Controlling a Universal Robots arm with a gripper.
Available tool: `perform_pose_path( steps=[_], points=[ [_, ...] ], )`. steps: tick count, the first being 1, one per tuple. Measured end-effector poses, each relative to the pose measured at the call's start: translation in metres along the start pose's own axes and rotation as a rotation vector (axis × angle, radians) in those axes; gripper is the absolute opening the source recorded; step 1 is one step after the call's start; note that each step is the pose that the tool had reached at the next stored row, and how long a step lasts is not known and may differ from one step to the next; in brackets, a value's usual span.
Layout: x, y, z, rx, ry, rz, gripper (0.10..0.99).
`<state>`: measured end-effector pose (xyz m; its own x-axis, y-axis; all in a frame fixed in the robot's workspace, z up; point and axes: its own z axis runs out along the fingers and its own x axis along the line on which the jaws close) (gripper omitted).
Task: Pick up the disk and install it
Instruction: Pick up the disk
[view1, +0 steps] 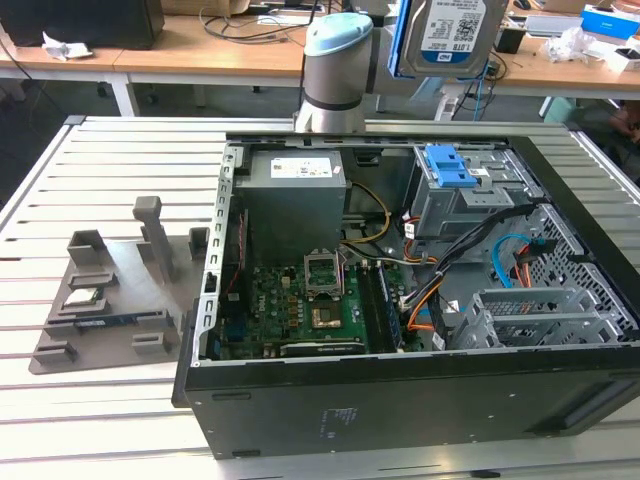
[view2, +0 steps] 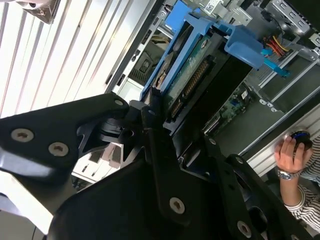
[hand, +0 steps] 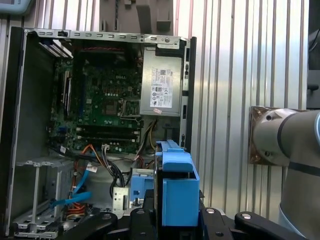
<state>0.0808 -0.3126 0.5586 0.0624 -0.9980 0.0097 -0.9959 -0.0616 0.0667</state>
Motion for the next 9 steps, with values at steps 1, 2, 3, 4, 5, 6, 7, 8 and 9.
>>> perform_pose_path(
  steps=[1, 2, 3, 4, 5, 6, 7, 8, 9],
  points=[
    [0.0002, -0.0037, -0.0002, 0.0, -0.0001, 0.0, 0.369],
    [0.0005, -0.0087, -0.0006, 0.0, 0.0, 0.0, 0.369],
    [0.0007, -0.0108, -0.0007, 0.0, 0.0, 0.0, 0.369],
    [0.0008, -0.0128, -0.0009, 0.0, 0.0, 0.0, 0.369],
    [0.0009, -0.015, -0.001, 0.0, 0.0, 0.0, 0.369],
    [0.0011, -0.0168, -0.0011, 0.0, -0.0001, 0.0, 0.369],
    [0.0013, -0.0204, -0.0013, 0.0, -0.0001, 0.0, 0.369],
    [0.0015, -0.024, -0.0016, 0.0, 0.0, 0.0, 0.369],
    [0.0017, -0.0261, -0.0017, 0.0, -0.0001, 0.0, 0.369]
  ],
)
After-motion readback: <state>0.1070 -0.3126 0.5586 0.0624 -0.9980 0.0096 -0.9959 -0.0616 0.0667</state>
